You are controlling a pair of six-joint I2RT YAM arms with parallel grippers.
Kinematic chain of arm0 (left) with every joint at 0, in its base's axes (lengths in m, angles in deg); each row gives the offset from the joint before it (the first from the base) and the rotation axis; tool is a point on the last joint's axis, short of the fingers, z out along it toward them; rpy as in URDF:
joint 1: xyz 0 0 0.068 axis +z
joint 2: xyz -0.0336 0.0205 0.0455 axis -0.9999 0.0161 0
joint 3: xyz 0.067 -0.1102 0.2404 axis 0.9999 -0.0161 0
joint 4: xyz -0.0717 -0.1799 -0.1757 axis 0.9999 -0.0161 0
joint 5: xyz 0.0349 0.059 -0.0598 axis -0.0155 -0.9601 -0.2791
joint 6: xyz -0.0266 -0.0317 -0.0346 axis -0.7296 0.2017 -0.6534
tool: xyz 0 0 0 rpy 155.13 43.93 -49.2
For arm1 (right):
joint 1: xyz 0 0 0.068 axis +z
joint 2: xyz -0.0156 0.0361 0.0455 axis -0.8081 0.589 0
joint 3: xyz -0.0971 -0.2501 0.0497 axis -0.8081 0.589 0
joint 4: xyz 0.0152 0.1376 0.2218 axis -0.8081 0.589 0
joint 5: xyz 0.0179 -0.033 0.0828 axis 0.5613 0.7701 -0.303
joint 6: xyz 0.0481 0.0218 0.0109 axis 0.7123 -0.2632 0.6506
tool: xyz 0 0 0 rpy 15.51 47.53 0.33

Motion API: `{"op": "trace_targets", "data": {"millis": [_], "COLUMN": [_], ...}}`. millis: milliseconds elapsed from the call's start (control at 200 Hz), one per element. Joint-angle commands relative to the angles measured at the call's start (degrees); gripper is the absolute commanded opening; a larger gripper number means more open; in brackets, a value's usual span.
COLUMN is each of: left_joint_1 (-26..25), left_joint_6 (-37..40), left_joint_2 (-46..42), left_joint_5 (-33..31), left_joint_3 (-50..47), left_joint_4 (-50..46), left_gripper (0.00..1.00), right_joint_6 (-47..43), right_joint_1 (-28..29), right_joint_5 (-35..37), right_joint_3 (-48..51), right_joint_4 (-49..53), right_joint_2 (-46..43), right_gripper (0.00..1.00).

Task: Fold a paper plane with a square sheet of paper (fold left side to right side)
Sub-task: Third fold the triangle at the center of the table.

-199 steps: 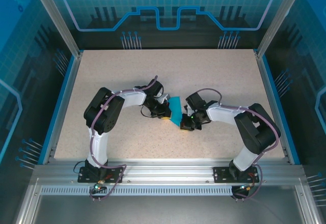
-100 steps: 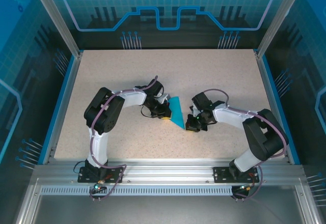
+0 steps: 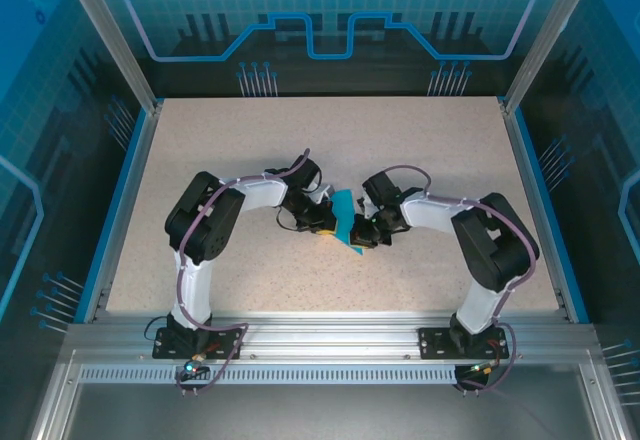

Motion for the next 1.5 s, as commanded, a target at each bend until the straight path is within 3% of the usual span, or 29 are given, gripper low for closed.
{"op": "trace_targets", "data": {"millis": [0, 135, 295, 835, 1496], "left_joint_1": [0.19, -0.63, -2.93, -4.72, 1.84], "left_joint_6": [0.74, 1.58, 3.50, 3.94, 4.85], "left_joint_2": [-0.22, -3.88, -5.85, -0.07, -0.43], "left_joint_5": [-4.49, -3.52, -2.18, -4.14, -11.49], "left_joint_3": [-0.72, -1.33, -0.93, 1.93, -1.72], "left_joint_4": [-3.43, -2.26, -1.90, -2.99, -5.02], "left_gripper": [0.07, 0.13, 0.12, 0.10, 0.07], "right_joint_6": [0.46, 0.42, 0.06, -0.99, -2.84], "right_joint_1": [0.50, 0.34, 0.30, 0.30, 0.02], "right_joint_5": [0.20, 1.23, 1.65, 3.42, 5.07], "right_joint_3": [-0.04, 0.85, 0.94, 0.58, 1.00], "right_joint_4": [1.76, 3.30, 3.95, 6.23, 9.66], "right_joint_2": [0.83, 1.18, 1.74, 1.60, 1.11], "right_gripper": [0.00, 0.00, 0.00, 0.00, 0.00]}}
